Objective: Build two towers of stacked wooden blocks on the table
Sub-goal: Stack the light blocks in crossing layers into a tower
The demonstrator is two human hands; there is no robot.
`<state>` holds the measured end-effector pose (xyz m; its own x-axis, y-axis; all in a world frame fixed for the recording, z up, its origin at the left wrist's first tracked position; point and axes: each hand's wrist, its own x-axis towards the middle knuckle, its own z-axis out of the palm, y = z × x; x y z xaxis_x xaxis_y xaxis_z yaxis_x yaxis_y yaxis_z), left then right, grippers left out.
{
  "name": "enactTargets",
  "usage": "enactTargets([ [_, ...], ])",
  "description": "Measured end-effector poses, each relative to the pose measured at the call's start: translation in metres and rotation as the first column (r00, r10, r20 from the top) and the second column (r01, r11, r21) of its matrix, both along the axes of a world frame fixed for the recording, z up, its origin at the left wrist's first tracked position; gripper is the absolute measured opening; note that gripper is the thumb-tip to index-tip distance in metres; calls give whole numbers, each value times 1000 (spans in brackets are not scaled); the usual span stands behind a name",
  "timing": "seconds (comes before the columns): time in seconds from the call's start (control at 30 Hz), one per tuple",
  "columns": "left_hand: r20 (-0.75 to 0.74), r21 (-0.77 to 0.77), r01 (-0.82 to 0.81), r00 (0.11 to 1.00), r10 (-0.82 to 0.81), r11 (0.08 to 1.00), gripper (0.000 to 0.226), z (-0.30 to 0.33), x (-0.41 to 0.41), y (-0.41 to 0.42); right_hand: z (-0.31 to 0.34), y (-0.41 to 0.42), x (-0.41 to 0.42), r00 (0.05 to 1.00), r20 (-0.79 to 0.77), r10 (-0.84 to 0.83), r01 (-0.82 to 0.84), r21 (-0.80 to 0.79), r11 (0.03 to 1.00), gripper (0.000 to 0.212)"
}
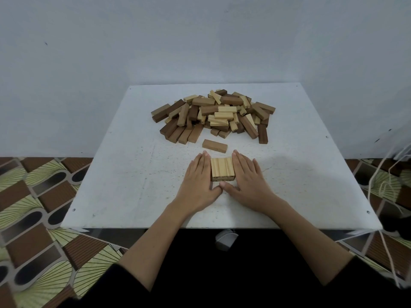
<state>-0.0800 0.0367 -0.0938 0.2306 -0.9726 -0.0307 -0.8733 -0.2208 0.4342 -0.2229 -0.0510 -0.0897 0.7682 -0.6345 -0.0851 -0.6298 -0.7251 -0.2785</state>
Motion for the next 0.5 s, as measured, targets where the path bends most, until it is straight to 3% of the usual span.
enactTargets([
  [0.07,-80,5,23,997,-23,1000,95,5,4,1,5,0,-2,995,96,-9,-1,105,994,98],
  [0.13,-274,-14,22,961,-25,1000,91,15,7,5,9,-2,-5,959,270,-91,36,200,979,85],
  [0.23,-540,-99,-120,841,48,988,69,23,18,13,16,-19,-4,841,482,-246,183,175,967,48],
  [0.33,-429,-232,-184,901,69,955,51,22,37,-2,22,-46,9,806,579,-126,225,-102,969,24],
  [0.5,-112,-396,-59,994,16,916,34,40,51,-63,38,-93,41,918,371,-143,224,-184,957,37],
])
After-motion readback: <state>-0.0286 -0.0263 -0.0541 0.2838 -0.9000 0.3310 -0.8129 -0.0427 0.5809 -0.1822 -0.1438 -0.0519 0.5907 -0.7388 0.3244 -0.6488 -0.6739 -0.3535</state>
